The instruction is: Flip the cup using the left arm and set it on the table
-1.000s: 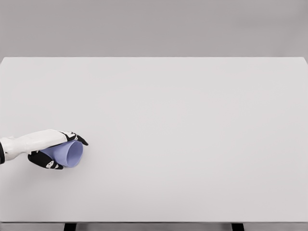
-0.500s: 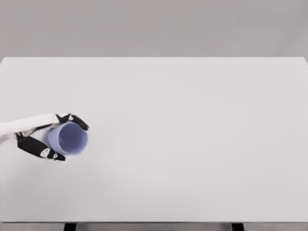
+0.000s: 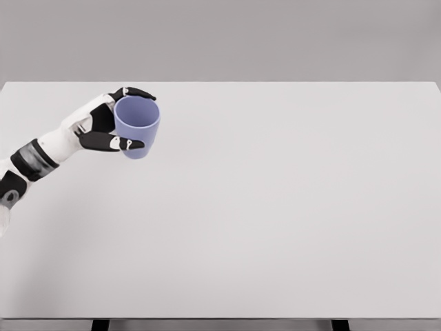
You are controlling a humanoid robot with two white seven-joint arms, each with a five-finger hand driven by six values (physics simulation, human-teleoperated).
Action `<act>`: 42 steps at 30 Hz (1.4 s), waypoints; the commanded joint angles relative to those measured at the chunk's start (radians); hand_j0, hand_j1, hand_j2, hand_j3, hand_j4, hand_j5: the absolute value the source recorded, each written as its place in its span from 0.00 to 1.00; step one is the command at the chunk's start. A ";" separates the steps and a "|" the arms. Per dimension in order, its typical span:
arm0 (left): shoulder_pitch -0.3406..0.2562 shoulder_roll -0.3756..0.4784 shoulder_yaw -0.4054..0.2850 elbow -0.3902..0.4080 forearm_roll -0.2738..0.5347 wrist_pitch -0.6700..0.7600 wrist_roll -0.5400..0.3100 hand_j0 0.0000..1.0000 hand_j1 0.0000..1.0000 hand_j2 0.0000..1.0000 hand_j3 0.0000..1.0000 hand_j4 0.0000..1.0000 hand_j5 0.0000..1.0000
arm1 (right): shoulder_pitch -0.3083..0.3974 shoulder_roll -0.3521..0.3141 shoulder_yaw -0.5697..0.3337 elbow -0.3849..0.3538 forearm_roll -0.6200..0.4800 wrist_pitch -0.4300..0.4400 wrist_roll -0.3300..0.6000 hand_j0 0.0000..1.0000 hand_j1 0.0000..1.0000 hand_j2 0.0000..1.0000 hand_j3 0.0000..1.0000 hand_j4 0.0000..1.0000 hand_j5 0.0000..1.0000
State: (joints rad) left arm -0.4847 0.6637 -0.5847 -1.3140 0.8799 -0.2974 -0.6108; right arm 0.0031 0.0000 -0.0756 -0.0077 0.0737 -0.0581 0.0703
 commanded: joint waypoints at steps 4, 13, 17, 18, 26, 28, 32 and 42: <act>0.002 -0.151 0.049 0.093 -0.049 -0.123 0.000 0.63 0.63 0.63 0.63 0.63 0.63 | 0.000 0.000 -0.001 0.000 0.000 0.000 0.000 1.00 1.00 1.00 1.00 1.00 1.00; 0.031 -0.194 0.042 0.136 -0.183 -0.287 0.000 0.69 0.69 0.69 0.69 0.69 0.69 | 0.000 0.000 0.000 0.000 0.000 0.000 0.000 1.00 1.00 1.00 1.00 1.00 1.00; 0.046 -0.200 0.042 0.136 -0.205 -0.287 0.000 0.75 0.75 0.75 0.75 0.75 0.75 | 0.000 0.000 -0.001 0.000 0.000 0.000 0.000 1.00 1.00 1.00 1.00 1.00 1.00; 0.046 -0.199 0.042 0.136 -0.205 -0.287 0.000 0.78 0.78 0.78 0.78 0.78 0.78 | 0.000 0.000 -0.001 0.000 0.000 0.000 0.000 1.00 1.00 1.00 1.00 1.00 1.00; 0.046 -0.199 0.042 0.134 -0.203 -0.273 0.000 1.00 1.00 1.00 1.00 1.00 1.00 | 0.000 0.000 0.000 0.000 0.000 0.000 0.000 1.00 1.00 1.00 1.00 1.00 1.00; 0.046 -0.199 0.042 0.134 -0.203 -0.272 0.000 1.00 1.00 1.00 1.00 1.00 1.00 | 0.000 0.000 0.000 0.000 0.000 0.000 0.000 1.00 1.00 1.00 1.00 1.00 1.00; 0.046 -0.197 0.042 0.133 -0.202 -0.272 0.000 1.00 1.00 1.00 1.00 1.00 1.00 | 0.000 0.000 0.000 0.000 0.000 0.000 0.000 1.00 1.00 1.00 1.00 1.00 1.00; 0.035 -0.182 0.051 0.119 -0.191 -0.273 0.000 1.00 1.00 1.00 1.00 1.00 1.00 | 0.000 0.000 0.000 0.000 0.000 0.001 -0.001 1.00 1.00 1.00 1.00 1.00 1.00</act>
State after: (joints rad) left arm -0.4495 0.4786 -0.5362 -1.1907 0.6792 -0.5706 -0.6109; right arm 0.0031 0.0000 -0.0756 -0.0077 0.0737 -0.0579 0.0700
